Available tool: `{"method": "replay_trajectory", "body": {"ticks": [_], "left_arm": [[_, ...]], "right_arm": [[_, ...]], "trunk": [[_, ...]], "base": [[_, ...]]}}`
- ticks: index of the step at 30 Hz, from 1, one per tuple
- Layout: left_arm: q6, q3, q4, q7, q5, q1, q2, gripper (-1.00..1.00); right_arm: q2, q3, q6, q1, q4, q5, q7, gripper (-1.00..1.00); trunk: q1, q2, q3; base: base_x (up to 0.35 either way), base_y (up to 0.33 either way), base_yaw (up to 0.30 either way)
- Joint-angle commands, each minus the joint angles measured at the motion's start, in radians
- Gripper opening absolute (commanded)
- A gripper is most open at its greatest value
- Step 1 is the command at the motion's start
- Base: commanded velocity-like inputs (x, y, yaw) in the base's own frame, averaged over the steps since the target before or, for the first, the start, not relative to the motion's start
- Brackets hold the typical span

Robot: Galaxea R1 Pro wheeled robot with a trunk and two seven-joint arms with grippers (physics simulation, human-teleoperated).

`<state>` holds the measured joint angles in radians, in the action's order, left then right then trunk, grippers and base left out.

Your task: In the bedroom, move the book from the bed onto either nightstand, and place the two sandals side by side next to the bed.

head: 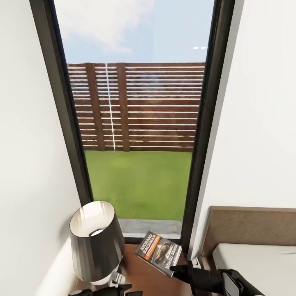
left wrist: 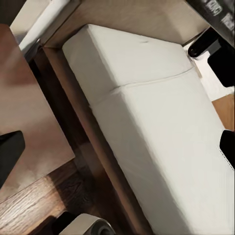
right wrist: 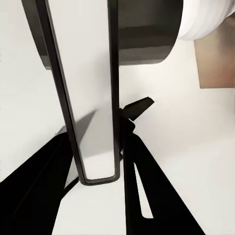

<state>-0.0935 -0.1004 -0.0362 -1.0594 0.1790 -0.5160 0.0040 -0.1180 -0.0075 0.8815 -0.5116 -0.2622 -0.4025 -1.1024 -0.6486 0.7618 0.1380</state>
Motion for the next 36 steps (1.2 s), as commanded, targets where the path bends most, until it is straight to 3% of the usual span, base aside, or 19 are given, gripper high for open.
{"method": "replay_trajectory", "body": {"ticks": [1,5,10,12,18,34,36], "left_arm": [[-0.008,-0.009,-0.009,-0.015,0.007,-0.001,0.001,1.0],[0.01,-0.01,-0.074,-0.084,0.007,-0.001,0.002,1.0],[0.067,-0.009,-0.106,-0.149,0.007,0.0,0.001,1.0],[0.07,-0.01,-0.111,-0.152,0.007,0.0,0.001,1.0],[0.072,-0.011,-0.116,-0.239,0.007,0.0,0.019,1.0],[0.073,-0.012,-0.116,-0.257,0.008,0.0,0.024,1.0],[0.073,-0.012,-0.116,-0.257,0.008,0.0,0.024,1.0]], "right_arm": [[0.0,-0.001,0.005,-0.001,0.0,0.001,-0.003,-1.0],[0.0,-0.002,0.005,-0.001,0.0,0.001,0.0,-1.0],[0.0,-0.002,0.005,-0.001,0.0,0.002,0.004,-1.0],[0.0,-0.001,0.005,-0.001,0.0,0.002,0.004,-1.0],[0.001,-0.001,0.004,-0.001,-0.001,0.003,0.007,-1.0],[0.001,0.0,0.005,-0.001,-0.003,0.005,0.01,-1.0],[0.001,0.0,0.005,-0.001,-0.004,0.005,0.036,-1.0]], "trunk": [[0.0,0.001,0.002],[0.0,0.001,0.002],[-0.019,0.036,0.017],[-0.027,0.05,0.024],[-0.05,0.092,0.042],[-0.111,0.204,0.092],[-0.119,0.218,0.099]], "base": [[0.0,0.0,0.0],[0.0,0.0,0.0],[0.0,0.0,0.0],[0.0,0.0,0.0],[0.0,0.0,0.0],[0.0,0.0,0.0],[0.0,0.0,0.0]]}}
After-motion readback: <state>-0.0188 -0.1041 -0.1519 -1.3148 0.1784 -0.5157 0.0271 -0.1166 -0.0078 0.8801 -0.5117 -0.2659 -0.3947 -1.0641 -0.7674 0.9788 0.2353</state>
